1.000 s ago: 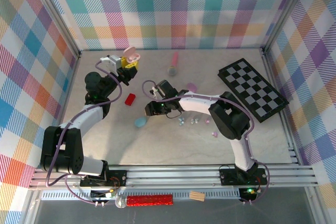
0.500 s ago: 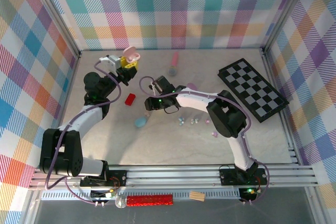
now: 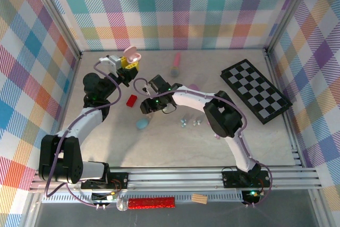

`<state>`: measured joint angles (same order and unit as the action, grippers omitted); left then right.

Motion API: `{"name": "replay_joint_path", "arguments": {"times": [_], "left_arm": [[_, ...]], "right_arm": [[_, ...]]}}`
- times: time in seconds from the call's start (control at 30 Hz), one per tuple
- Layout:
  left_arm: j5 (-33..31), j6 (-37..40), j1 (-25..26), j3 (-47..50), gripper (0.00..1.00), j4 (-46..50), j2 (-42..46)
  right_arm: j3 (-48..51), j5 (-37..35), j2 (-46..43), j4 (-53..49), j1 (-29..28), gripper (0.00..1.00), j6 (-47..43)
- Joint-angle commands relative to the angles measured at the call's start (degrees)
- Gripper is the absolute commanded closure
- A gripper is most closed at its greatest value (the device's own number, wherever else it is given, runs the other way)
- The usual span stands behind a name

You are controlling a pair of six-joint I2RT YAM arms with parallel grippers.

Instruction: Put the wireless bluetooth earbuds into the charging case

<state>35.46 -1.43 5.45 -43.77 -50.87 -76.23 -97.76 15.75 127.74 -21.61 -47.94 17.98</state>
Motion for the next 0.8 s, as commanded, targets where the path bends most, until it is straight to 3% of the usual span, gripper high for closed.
{"name": "replay_joint_path", "arguments": {"times": [0.0,0.47,0.77], "left_arm": [[1.1,1.2,-0.9,-1.8,0.62,-0.3,1.5],[1.5,1.3,-0.8,-2.0,0.62,0.3,2.0],[1.5,1.2,-0.9,-2.1,0.62,0.5,1.9]], "right_arm": [[-3.8,0.7,2.7,-5.1,-0.8,0.46,-3.2],[-4.4,2.6,4.6,-7.1,-1.3,0.46,-2.4],[-1.3,4.4,2.9,-5.9,-1.3,0.53,-2.0]]}}
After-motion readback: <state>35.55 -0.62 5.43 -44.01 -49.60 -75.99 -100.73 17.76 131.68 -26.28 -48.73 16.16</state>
